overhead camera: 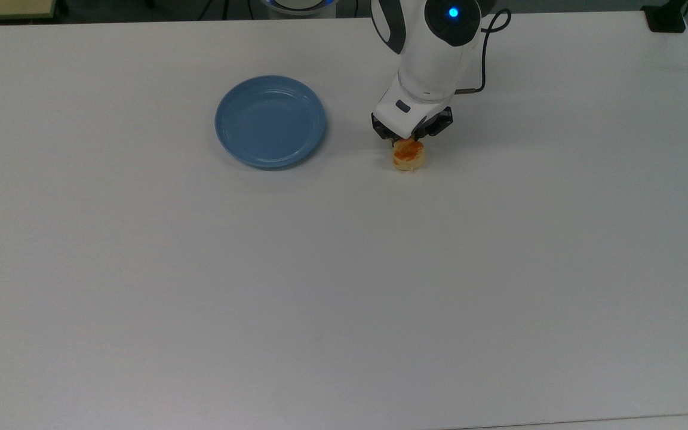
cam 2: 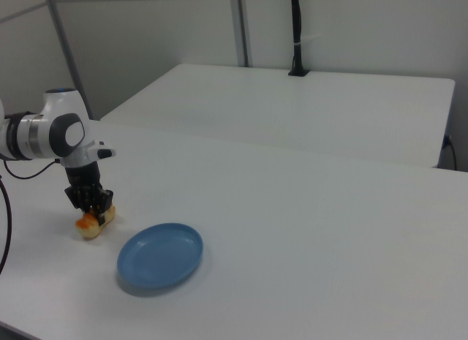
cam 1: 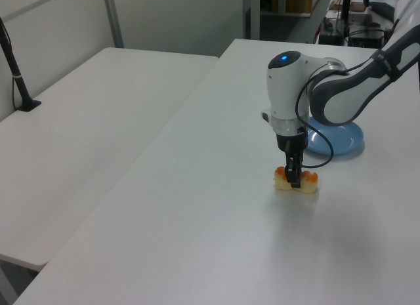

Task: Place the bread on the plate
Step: 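Close the gripper on the bread roll, then lift the bread roll and carry it over the blue plate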

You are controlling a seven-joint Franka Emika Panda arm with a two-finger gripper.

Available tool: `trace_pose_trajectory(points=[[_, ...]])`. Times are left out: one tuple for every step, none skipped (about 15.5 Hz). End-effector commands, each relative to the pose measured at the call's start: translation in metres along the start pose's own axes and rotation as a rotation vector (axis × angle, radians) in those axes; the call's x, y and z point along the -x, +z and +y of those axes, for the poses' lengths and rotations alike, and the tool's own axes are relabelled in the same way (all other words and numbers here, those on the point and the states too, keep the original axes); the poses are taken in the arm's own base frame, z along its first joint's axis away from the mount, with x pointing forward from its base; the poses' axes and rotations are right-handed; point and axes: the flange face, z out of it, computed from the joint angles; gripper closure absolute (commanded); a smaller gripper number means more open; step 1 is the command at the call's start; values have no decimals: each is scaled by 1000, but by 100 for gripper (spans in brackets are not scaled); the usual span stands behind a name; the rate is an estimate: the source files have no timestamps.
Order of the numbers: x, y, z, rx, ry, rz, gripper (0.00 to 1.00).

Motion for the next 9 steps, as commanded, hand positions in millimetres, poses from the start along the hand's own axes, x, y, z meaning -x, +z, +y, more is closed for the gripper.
trace_pose_trajectory(points=[[13,-36,7,-17,8,12,70],[16,-45,10,-17,-1,10,70],[18,-52,17,-15,-19,6,70],[20,-61,33,-16,-33,-3,70],[21,-68,50,-17,-52,-15,70],[24,-74,65,-16,-78,-20,70],[25,-78,86,-14,-95,-19,70],[25,-75,110,-7,-110,-27,70],[26,-70,133,12,-128,-36,70]])
